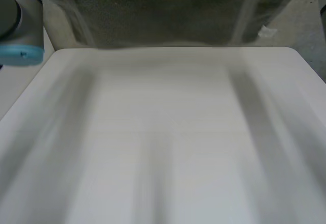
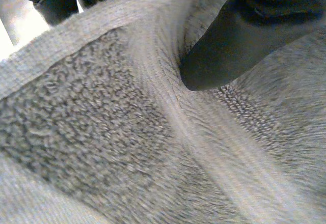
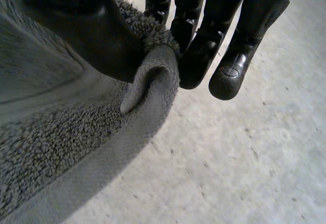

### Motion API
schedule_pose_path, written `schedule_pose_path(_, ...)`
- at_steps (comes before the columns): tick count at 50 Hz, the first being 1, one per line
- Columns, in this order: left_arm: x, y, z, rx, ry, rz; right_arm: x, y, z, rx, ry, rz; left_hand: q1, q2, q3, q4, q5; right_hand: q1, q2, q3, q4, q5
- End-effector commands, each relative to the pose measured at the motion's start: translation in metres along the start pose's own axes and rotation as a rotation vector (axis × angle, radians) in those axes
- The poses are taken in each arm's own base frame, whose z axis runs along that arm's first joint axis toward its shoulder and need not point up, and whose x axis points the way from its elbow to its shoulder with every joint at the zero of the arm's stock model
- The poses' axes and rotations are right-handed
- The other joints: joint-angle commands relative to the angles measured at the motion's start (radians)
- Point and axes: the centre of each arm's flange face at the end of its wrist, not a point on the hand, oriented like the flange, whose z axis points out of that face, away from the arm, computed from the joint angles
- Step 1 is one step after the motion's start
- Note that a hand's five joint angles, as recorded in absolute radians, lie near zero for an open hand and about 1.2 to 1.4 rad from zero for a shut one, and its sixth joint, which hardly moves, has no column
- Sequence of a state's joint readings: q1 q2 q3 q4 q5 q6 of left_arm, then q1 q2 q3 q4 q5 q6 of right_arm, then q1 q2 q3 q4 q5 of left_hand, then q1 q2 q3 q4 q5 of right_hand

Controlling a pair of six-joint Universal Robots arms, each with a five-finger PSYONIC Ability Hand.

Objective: Fold the towel.

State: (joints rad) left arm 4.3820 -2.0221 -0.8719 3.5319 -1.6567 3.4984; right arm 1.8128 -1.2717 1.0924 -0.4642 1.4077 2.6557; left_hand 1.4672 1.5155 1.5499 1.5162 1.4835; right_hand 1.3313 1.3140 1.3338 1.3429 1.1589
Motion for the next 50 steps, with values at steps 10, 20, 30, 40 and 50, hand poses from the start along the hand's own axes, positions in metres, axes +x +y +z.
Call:
schedule_pose_path(10,0.033,0.140,-0.156,-0.532,0.253,-0.021,-0.073,0.100,-0.145,-0.537,-0.472,0.161,-0.071,-0.119,-0.154,-0.120,-0.262,0.065,0.082,0.062,0.053,0.063)
schedule_pose_path(20,0.040,0.166,-0.238,-0.677,0.365,-0.004,-0.096,0.145,-0.210,-0.776,-0.590,0.189,-0.071,-0.119,-0.154,-0.120,-0.262,0.065,0.082,0.062,0.053,0.063)
schedule_pose_path(30,0.017,0.126,-0.257,-0.649,0.365,0.084,-0.034,0.103,-0.206,-0.849,-0.522,0.121,-0.071,-0.119,-0.154,-0.120,-0.262,0.065,0.082,0.062,0.053,0.063)
schedule_pose_path(40,0.000,0.076,-0.269,-0.577,0.409,0.053,0.004,0.073,-0.217,-0.947,-0.624,0.065,-0.071,-0.119,-0.154,-0.120,-0.262,0.065,0.082,0.062,0.053,0.063)
schedule_pose_path(50,0.001,0.092,-0.261,-0.611,0.491,0.015,0.008,0.076,-0.205,-0.923,-0.658,0.063,-0.071,-0.119,-0.154,-0.120,-0.262,0.065,0.082,0.062,0.053,0.063)
